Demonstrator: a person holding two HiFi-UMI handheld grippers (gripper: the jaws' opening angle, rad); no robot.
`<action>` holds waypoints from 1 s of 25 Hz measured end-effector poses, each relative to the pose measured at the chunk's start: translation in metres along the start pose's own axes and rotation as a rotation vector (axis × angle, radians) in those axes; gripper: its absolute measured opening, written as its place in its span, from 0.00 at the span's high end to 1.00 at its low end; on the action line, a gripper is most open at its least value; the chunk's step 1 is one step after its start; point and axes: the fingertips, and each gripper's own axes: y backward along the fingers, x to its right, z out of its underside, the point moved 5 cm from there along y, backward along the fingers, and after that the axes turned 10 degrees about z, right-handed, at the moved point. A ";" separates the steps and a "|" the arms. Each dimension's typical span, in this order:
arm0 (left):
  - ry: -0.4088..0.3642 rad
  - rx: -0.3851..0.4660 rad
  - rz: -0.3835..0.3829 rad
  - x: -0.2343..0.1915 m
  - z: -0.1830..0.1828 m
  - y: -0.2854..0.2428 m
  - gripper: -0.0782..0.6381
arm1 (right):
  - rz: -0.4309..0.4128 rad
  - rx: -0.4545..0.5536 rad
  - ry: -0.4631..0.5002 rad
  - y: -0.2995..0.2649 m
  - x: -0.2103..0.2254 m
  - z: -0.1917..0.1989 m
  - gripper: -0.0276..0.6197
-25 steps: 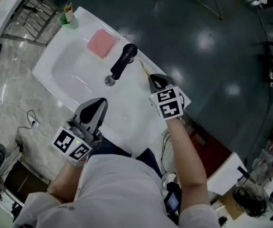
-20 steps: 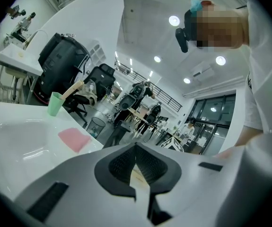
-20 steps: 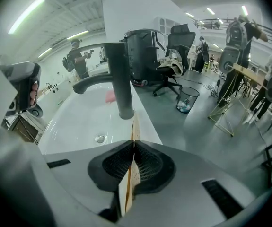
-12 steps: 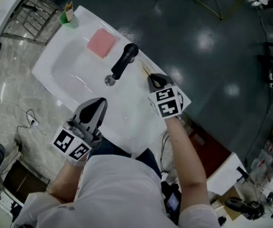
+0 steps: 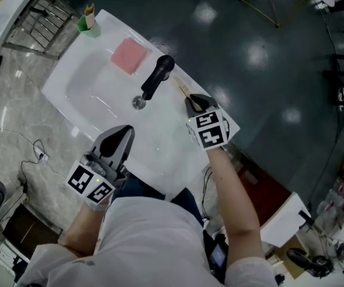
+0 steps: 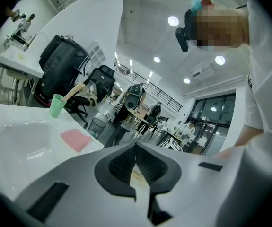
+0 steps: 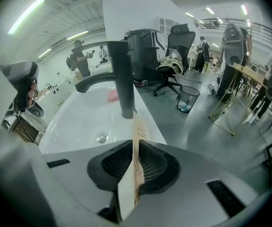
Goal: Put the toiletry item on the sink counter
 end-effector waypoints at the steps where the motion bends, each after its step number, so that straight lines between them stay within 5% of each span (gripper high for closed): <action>1: -0.002 0.001 0.000 0.001 0.000 0.001 0.87 | -0.002 0.005 -0.005 0.002 -0.001 0.000 0.92; 25: -0.098 -0.014 0.076 0.073 -0.013 -0.005 0.87 | 0.085 0.305 -0.204 0.142 0.024 -0.024 0.90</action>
